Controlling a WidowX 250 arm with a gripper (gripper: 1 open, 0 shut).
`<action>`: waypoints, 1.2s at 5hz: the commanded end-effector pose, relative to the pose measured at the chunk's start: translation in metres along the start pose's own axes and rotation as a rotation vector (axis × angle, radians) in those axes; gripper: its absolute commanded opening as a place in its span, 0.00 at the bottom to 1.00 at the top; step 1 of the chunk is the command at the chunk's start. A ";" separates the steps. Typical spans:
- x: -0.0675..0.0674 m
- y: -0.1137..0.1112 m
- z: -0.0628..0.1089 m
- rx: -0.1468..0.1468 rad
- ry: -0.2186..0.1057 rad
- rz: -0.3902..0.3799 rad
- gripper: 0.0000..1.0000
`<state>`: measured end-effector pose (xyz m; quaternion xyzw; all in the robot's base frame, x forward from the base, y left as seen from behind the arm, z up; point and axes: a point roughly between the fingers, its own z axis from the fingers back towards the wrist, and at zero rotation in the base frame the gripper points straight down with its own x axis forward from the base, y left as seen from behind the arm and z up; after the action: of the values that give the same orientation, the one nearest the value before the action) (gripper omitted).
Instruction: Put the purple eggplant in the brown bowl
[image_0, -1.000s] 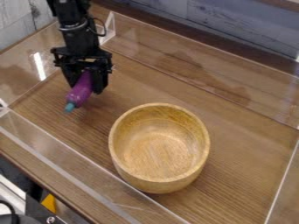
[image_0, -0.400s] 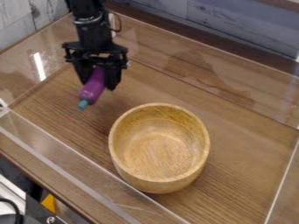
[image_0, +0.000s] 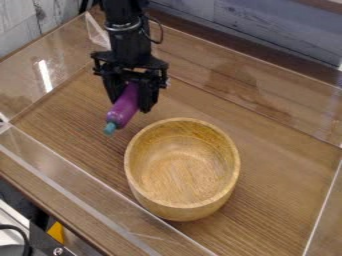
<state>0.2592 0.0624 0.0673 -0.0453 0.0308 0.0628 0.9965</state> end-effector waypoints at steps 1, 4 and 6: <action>-0.001 -0.005 0.012 0.024 -0.058 -0.079 0.00; -0.024 -0.020 0.034 0.049 -0.048 -0.138 0.00; -0.024 -0.037 0.004 0.065 -0.034 -0.167 0.00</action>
<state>0.2380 0.0240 0.0713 -0.0166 0.0224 -0.0197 0.9994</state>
